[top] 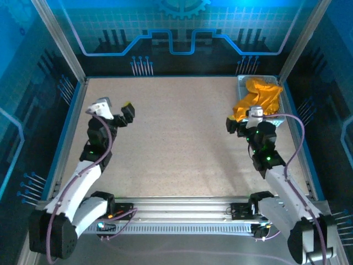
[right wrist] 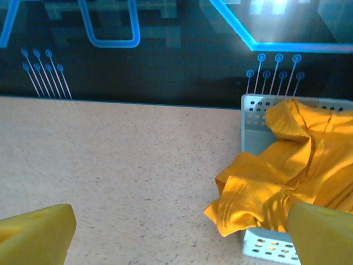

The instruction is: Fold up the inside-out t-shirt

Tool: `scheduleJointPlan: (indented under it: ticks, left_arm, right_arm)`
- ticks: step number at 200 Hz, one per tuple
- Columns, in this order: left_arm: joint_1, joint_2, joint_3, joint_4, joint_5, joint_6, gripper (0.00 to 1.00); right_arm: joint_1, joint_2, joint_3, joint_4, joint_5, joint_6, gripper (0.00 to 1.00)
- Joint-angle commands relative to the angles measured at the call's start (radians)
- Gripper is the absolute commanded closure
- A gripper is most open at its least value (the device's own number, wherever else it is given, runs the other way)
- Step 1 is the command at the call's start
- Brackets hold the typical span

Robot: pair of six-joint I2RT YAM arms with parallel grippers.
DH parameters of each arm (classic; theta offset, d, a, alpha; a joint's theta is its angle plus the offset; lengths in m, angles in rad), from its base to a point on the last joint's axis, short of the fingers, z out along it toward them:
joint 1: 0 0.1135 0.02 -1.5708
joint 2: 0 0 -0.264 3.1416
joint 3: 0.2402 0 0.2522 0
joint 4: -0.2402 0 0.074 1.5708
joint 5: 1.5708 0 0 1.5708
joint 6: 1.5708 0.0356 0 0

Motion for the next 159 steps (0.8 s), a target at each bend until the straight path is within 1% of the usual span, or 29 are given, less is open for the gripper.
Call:
scheduleJointPlan:
  ticks: [1, 13, 20, 28, 40, 47, 62, 72, 82, 100, 115, 137, 159]
  left_arm:
    - [0.001, -0.016, 0.136, -0.433, -0.019, -0.215, 0.01]
    - [0.005, -0.013, 0.207, -0.575, -0.043, -0.258, 0.01]
    - [0.009, -0.011, 0.227, -0.638, -0.080, -0.289, 0.01]
    - [0.024, -0.018, 0.221, -0.665, -0.103, -0.343, 0.01]
    - [0.066, -0.042, 0.168, -0.583, 0.017, -0.347, 0.01]
    - [0.082, -0.053, 0.144, -0.545, 0.073, -0.351, 0.01]
    - [0.087, -0.040, 0.139, -0.525, 0.174, -0.322, 0.01]
    - [0.087, -0.011, 0.159, -0.544, 0.219, -0.311, 0.01]
    - [0.079, 0.016, 0.169, -0.547, 0.259, -0.294, 0.01]
    - [0.027, 0.054, 0.181, -0.538, 0.244, -0.263, 0.01]
    - [-0.031, 0.078, 0.190, -0.515, 0.251, -0.245, 0.01]
    - [-0.105, 0.113, 0.203, -0.492, 0.256, -0.219, 0.01]
    - [-0.146, 0.141, 0.205, -0.465, 0.267, -0.206, 0.01]
  right_arm:
    - [-0.062, -0.021, 0.151, -0.333, -0.091, 0.212, 0.00]
    - [-0.132, -0.015, 0.197, -0.378, -0.224, 0.281, 0.00]
    - [-0.172, -0.017, 0.199, -0.361, -0.296, 0.305, 0.00]
    - [-0.220, -0.017, 0.188, -0.324, -0.365, 0.342, 0.00]
    - [-0.305, 0.002, 0.163, -0.231, -0.501, 0.397, 0.00]
    - [-0.343, 0.033, 0.181, -0.230, -0.524, 0.416, 0.00]
    - [-0.356, 0.126, 0.286, -0.361, -0.469, 0.367, 0.00]
    - [-0.344, 0.184, 0.354, -0.430, -0.386, 0.332, 0.00]
    - [-0.337, 0.243, 0.395, -0.459, -0.329, 0.307, 0.00]
    - [-0.332, 0.353, 0.466, -0.497, -0.232, 0.299, 0.00]
    - [-0.327, 0.432, 0.500, -0.485, -0.166, 0.300, 0.00]
    - [-0.320, 0.562, 0.573, -0.491, -0.026, 0.287, 0.01]
    - [-0.328, 0.686, 0.646, -0.496, 0.019, 0.298, 0.05]
